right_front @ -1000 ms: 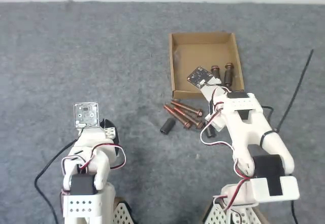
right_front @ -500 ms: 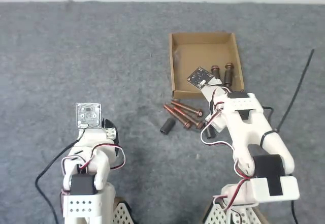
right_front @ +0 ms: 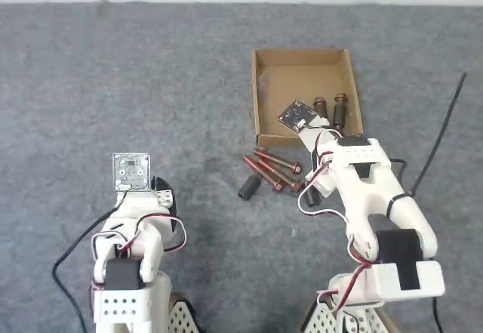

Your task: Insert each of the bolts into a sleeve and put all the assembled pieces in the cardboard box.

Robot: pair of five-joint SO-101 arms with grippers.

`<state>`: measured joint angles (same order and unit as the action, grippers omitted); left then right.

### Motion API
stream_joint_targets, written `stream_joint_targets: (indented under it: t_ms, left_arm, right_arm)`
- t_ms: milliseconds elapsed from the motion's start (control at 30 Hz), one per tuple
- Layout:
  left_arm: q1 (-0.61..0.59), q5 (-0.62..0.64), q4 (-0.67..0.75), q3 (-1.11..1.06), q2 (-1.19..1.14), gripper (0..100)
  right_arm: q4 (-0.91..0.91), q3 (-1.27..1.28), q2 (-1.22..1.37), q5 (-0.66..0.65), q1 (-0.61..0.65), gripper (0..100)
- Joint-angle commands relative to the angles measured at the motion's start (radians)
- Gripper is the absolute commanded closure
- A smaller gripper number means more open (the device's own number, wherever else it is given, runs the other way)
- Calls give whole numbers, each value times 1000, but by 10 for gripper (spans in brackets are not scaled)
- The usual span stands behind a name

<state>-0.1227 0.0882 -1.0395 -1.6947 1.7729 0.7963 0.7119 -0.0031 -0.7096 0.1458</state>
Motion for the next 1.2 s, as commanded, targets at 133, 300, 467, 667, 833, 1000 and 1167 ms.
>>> stream_joint_targets:
  t_ms: [133,300,467,667,833,1000,1167]
  left_arm:
    - [0,-12,3,8,-8,988]
    - [3,-12,3,8,-8,988]
    - [-3,-12,3,8,-9,988]
    - [-5,-18,0,5,-9,988]
    - [-63,-272,57,5,-6,988]
    - [-100,-345,-3,71,-12,987]
    - [-43,-356,-44,139,-14,987]
  right_arm:
    - [48,-6,-15,117,-13,987]
    - [197,-12,-151,353,-50,992]
    - [197,71,-338,503,-148,990]
    - [-21,334,-504,585,-234,989]
    - [-30,390,-581,588,-314,990]
    - [-88,390,-552,589,-312,991]
    - [-93,344,-463,589,-320,991]
